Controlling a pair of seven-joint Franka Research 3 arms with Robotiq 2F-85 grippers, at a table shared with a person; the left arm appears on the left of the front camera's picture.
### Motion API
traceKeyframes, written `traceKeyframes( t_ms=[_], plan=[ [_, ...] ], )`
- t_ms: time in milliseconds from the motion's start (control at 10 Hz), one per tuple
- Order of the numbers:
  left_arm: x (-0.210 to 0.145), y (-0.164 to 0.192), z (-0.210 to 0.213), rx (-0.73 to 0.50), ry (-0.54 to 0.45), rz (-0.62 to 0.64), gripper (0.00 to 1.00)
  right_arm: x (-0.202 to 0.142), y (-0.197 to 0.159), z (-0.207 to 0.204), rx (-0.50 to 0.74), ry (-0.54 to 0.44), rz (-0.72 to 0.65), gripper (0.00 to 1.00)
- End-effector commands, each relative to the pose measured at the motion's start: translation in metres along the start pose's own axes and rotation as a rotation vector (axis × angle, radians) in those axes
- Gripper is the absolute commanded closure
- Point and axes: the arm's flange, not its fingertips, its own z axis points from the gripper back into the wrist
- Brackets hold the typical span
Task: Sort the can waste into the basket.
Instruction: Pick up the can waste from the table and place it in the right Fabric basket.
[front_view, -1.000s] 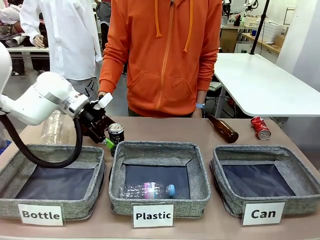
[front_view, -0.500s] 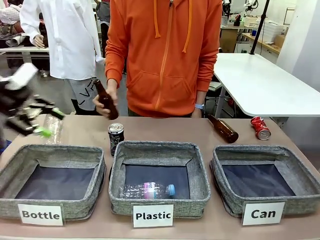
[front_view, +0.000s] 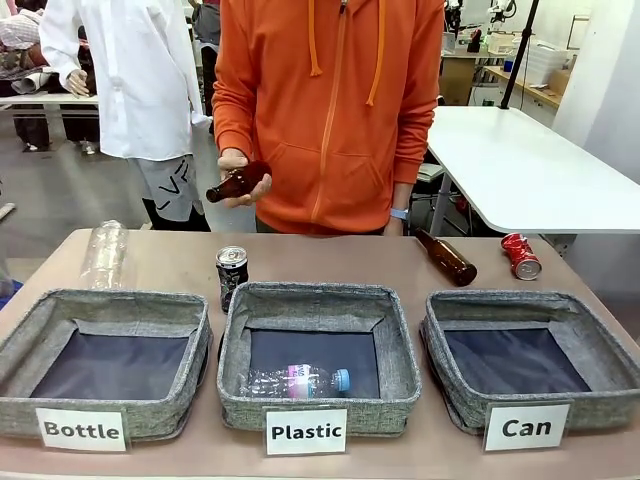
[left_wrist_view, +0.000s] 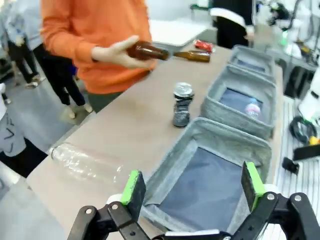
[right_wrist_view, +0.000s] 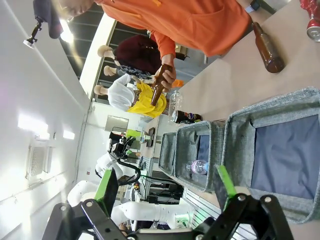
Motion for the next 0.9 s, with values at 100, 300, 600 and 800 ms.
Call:
traceKeyframes(
  t_ms=[100, 300, 600, 800],
  plan=[
    [0.001, 0.014, -0.01, 0.028, -0.08, 0.071, 0.0, 0.003, 0.001, -0.001, 0.026, -0.018, 0.026, 0.0],
    [0.011, 0.023, -0.031, 0.014, -0.026, 0.031, 0.0, 0.003, 0.001, -0.001, 0.026, -0.018, 0.026, 0.0],
    [0.028, 0.05, -0.038, -0.039, 0.026, 0.029, 0.0, 0.003, 0.001, -0.001, 0.026, -0.018, 0.026, 0.0],
    [0.001, 0.041, 0.028, 0.089, 0.009, -0.011, 0.0, 0.003, 0.001, -0.001, 0.026, -0.018, 0.026, 0.0]
  ],
)
